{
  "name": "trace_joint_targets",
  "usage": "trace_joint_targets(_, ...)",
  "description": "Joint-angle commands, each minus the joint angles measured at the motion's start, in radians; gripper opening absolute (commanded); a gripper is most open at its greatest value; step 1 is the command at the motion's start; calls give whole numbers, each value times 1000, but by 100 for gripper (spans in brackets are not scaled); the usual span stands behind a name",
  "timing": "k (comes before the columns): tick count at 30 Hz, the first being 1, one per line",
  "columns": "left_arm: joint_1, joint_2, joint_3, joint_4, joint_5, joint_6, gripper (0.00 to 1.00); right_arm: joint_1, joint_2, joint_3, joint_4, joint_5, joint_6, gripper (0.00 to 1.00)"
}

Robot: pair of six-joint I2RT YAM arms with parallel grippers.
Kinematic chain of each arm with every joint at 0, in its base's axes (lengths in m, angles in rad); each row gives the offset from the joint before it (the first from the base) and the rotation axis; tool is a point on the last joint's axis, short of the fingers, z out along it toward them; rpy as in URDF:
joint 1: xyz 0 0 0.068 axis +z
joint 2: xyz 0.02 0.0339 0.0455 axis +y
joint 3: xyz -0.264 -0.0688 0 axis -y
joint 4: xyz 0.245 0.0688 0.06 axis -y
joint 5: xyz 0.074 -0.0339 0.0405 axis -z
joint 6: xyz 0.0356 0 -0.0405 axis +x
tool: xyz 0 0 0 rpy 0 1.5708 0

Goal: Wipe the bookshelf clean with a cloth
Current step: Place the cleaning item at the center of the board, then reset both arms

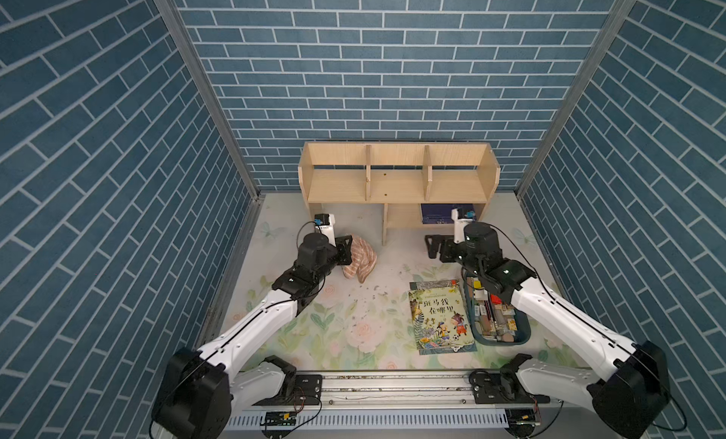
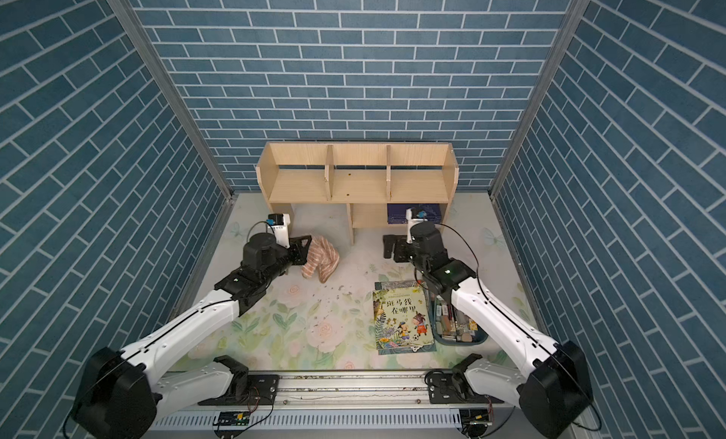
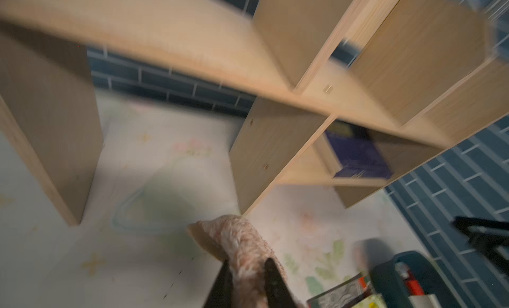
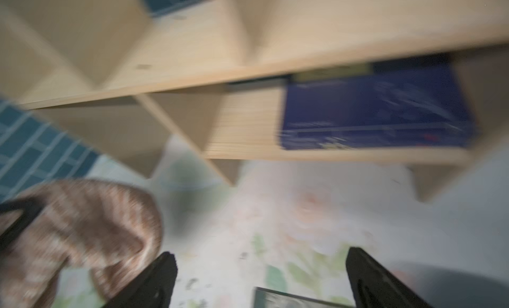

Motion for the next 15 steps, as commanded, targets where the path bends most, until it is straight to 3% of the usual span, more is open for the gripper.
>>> trace_joint_targets(1,-6,51,28,67,-87,-4,99,-112,-102,-88,-32,122,135,100)
trace_joint_targets(4,-8,68,97,-14,-189,46,100,-180,-142,-116,-83,373,182,100)
trace_joint_targets(7,-8,38,153,-113,-436,93,100,-203,-150,-168,7,529,47,99)
trace_joint_targets(11,-5,28,149,-72,-783,211,100,-243,-130,-281,197,766,-95,99)
trace_joint_targets(13,24,48,118,19,-939,295,100,-322,-106,-334,269,802,-114,99)
trace_joint_targets(15,110,84,75,103,-925,304,100,-392,-82,-429,418,781,-182,99)
